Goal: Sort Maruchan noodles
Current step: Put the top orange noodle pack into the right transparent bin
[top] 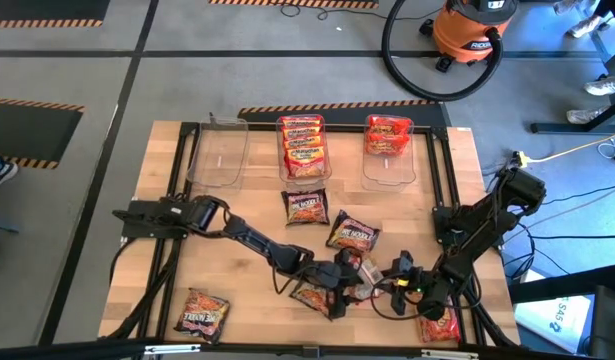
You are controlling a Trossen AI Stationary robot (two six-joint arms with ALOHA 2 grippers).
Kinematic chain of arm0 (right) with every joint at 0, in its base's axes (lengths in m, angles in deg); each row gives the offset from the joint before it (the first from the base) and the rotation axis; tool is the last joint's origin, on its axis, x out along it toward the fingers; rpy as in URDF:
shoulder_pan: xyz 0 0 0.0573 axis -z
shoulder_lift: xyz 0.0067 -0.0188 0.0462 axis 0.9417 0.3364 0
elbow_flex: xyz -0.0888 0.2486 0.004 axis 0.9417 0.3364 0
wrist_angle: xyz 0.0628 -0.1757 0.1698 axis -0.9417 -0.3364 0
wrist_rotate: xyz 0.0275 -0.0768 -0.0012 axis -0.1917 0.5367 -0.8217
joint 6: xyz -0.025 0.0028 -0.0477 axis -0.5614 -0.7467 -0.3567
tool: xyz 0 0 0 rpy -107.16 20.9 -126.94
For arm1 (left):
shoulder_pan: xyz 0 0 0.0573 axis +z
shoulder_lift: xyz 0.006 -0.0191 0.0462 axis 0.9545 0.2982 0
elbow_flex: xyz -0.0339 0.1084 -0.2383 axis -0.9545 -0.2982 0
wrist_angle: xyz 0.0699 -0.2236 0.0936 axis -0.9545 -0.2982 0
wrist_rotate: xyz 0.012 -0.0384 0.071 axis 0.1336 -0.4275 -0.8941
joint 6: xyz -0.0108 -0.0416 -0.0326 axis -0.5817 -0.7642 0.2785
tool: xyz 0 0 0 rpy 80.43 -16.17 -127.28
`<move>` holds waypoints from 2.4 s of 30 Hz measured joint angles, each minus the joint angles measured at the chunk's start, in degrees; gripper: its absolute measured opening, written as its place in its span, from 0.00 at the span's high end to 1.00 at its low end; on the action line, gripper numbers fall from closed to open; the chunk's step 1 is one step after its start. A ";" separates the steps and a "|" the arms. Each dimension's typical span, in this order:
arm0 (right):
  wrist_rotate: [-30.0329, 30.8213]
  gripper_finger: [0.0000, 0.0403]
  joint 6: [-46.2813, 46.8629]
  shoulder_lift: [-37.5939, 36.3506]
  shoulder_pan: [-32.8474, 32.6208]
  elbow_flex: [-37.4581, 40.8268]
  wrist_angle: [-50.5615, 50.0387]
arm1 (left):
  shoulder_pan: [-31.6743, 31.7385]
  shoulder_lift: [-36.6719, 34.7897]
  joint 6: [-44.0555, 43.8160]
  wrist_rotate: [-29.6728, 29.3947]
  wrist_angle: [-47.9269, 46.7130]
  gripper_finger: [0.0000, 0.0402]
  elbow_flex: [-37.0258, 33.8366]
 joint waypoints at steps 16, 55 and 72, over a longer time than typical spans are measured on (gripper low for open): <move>-3.02 0.69 -1.62 0.04 0.49 -0.09 3.53 | -1.11 -11.81 2.99 -6.60 -25.07 0.40 0.15; -7.12 0.69 -6.83 -16.44 0.48 0.02 10.05 | -7.25 -16.40 56.41 -25.36 -22.86 0.34 0.00; -16.06 0.69 -15.01 -16.46 6.20 0.07 17.00 | -5.68 -16.38 56.95 -7.24 -15.11 0.40 -0.13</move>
